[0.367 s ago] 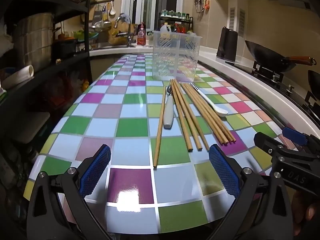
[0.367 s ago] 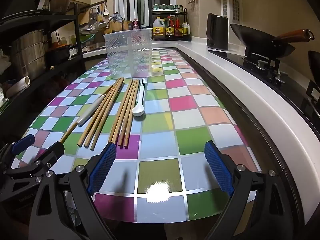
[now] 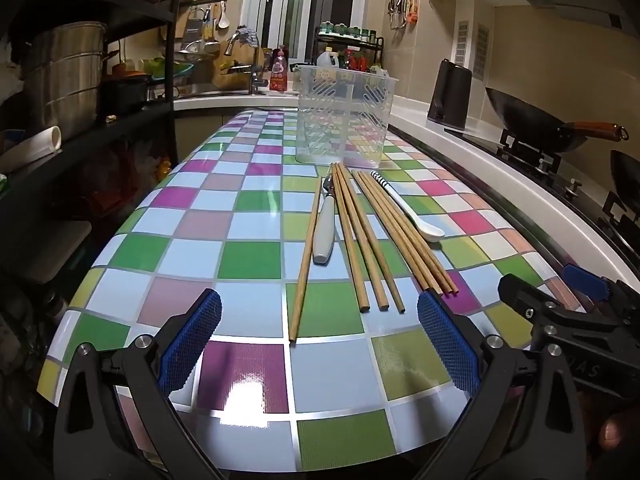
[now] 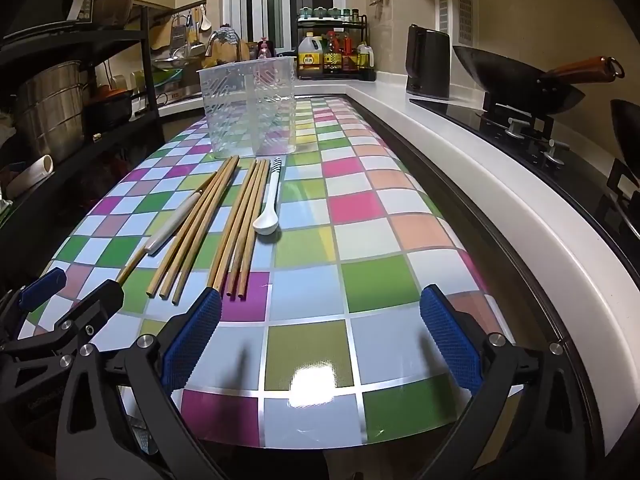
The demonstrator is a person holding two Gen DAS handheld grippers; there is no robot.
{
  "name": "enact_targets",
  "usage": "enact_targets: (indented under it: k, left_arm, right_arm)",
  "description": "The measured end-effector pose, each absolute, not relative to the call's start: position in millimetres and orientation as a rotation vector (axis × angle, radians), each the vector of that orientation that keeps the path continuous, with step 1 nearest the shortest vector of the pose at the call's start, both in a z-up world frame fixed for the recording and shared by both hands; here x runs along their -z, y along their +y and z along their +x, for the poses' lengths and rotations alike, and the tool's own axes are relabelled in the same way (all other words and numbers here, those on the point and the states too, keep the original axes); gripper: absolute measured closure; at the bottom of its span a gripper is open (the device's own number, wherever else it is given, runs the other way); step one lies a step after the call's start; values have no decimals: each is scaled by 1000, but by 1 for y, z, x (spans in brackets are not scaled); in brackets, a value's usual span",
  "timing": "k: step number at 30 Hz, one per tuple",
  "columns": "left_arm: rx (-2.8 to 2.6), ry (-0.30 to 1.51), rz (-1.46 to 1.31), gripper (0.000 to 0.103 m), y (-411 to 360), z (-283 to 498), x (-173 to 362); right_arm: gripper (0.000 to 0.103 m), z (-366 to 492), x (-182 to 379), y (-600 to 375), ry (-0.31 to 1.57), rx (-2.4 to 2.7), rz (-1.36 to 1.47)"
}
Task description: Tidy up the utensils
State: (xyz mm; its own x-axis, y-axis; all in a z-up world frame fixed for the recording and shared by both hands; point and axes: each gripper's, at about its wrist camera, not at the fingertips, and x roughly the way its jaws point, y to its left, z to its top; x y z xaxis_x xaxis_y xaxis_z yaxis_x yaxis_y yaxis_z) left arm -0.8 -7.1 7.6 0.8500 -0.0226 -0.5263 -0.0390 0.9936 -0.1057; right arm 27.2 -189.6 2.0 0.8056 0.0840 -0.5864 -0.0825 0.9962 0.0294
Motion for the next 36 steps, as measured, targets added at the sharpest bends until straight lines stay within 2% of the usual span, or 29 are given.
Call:
enact_targets:
  k: [26, 36]
  left_arm:
    - [-8, 601, -101, 8, -11, 8, 0]
    - [-27, 588, -121, 8, -9, 10, -1]
  right_arm:
    - [6, 31, -6, -196, 609, -57, -4]
    - [15, 33, -7, -198, 607, -55, -3]
